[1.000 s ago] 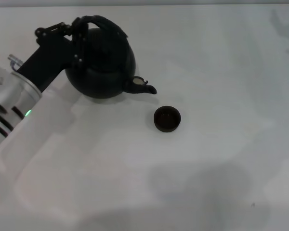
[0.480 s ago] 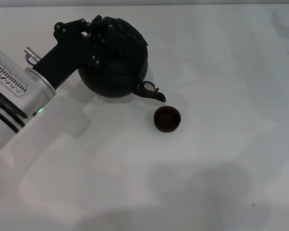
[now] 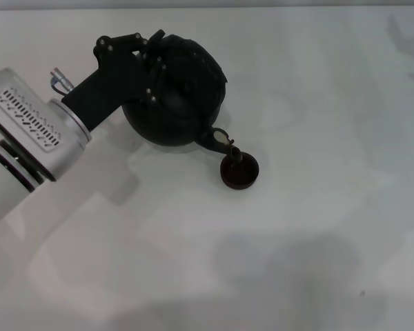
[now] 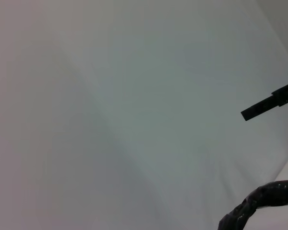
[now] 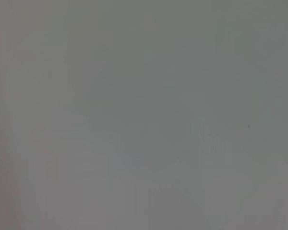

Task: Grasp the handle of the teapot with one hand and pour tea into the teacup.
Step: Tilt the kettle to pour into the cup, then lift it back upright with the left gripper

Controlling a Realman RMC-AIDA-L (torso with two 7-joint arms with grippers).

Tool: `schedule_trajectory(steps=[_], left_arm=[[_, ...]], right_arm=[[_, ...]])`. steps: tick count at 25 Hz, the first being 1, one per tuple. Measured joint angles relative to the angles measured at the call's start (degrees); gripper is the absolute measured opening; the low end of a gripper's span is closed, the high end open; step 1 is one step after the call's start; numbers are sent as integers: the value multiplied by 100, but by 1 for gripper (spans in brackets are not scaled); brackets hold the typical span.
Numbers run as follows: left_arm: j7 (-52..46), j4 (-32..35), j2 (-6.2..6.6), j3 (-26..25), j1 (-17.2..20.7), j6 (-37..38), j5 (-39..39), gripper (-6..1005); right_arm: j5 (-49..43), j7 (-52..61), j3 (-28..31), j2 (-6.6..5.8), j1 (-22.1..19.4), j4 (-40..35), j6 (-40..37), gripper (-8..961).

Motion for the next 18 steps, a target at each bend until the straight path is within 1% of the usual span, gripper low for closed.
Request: schedule_trajectory(steps=[12,18], left_arm=[[583,139,-1,9,51,-136,52,104],[657,139,-1,9,53,-139,53,103]], right_arm=[[-1,146,-42,-1,3,46,53,846],[-2,148,-41,-1,4,70,63,846]])
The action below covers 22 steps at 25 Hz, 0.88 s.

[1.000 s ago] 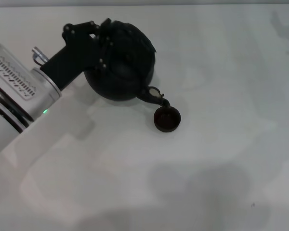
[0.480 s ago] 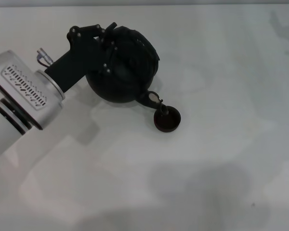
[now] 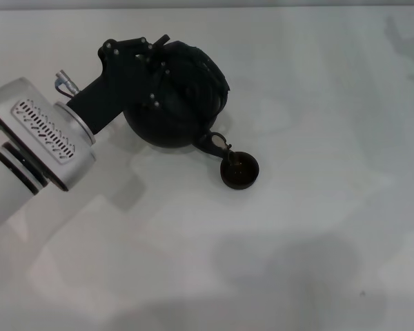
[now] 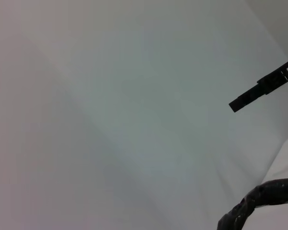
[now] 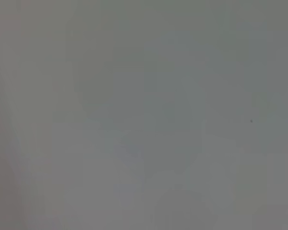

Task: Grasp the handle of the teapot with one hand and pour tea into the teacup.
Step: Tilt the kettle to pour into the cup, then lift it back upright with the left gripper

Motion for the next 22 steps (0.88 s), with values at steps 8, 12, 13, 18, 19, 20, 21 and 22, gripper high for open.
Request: schedule_trajectory(steps=[8,12,13,18,19,20,21,22], left_arm=[[195,0,0,-1,-37,-1,0,102],[202,20,0,0,-43,-1,0,101],[202,30,0,0,-44,-1,0,101],[210,44,0,0,-55,-7,0,101],[211,44,0,0,-57,-13,0,101],[216,47,0,0,-59,-22,0,102],[224,51,0,0,-60,-29,0,102],[265,59,0,0,-61,-43,0,102]], right_arm=[[-5,0,-4,0,-4,9,0,846],[-3,0,-2,0,-4,9,0,846],[-3,0,2,0,-4,9,0,846],[0,0,13,0,-5,9,-1,845],[1,0,13,0,-4,9,-1,845],[2,0,14,0,-4,9,-1,845],[2,0,16,0,-4,9,-1,845],[2,0,18,0,-5,9,-1,845]])
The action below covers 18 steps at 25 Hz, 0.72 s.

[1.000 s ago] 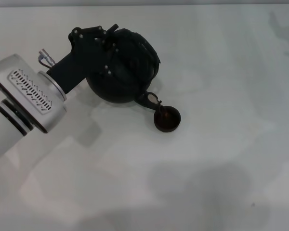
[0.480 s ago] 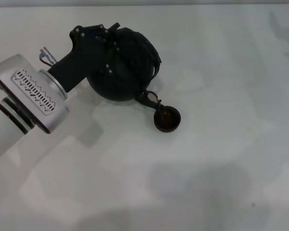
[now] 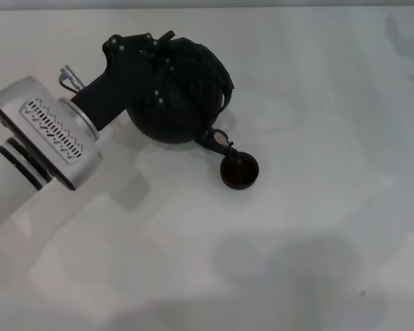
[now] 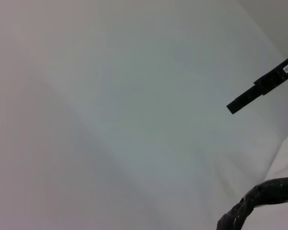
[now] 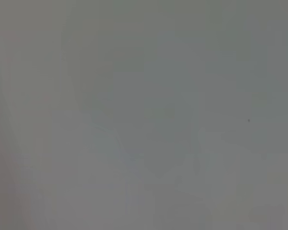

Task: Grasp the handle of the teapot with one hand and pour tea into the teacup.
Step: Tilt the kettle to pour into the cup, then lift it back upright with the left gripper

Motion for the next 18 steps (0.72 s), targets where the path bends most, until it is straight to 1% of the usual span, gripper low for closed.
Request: schedule_trajectory(steps=[11,15,18], left_arm=[[147,74,0,0,12,-45,-3,100],[-18,87,-4,-30,61,-45,-45,101],[-328,117,-8,-56,107,-53,-55,99]], right_arm=[[0,0,-16,0,0,0,0,845],[0,0,-19,0,0,0,0,845],[0,0,-21,0,1,0,0,845]])
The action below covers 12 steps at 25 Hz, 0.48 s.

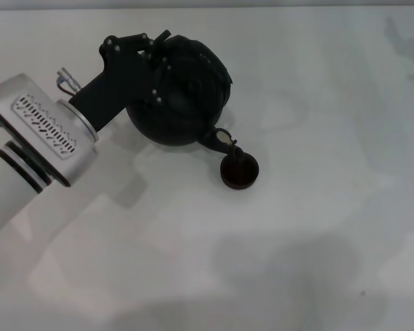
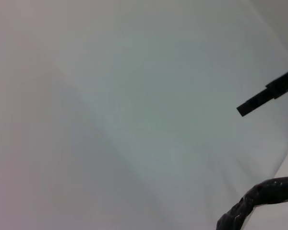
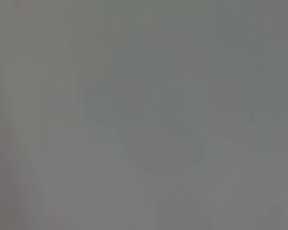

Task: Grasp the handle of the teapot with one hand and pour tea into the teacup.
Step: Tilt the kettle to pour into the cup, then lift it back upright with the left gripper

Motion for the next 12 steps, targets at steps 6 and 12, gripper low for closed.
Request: schedule_trajectory(steps=[6,12], left_arm=[[-178,66,-1,-6,124,-42,-78,99],[-680,184,-19,-7,301,-63,-654,99]], right_arm=[[0,0,-1,0,0,0,0,845],[0,0,-1,0,2,0,0,845]])
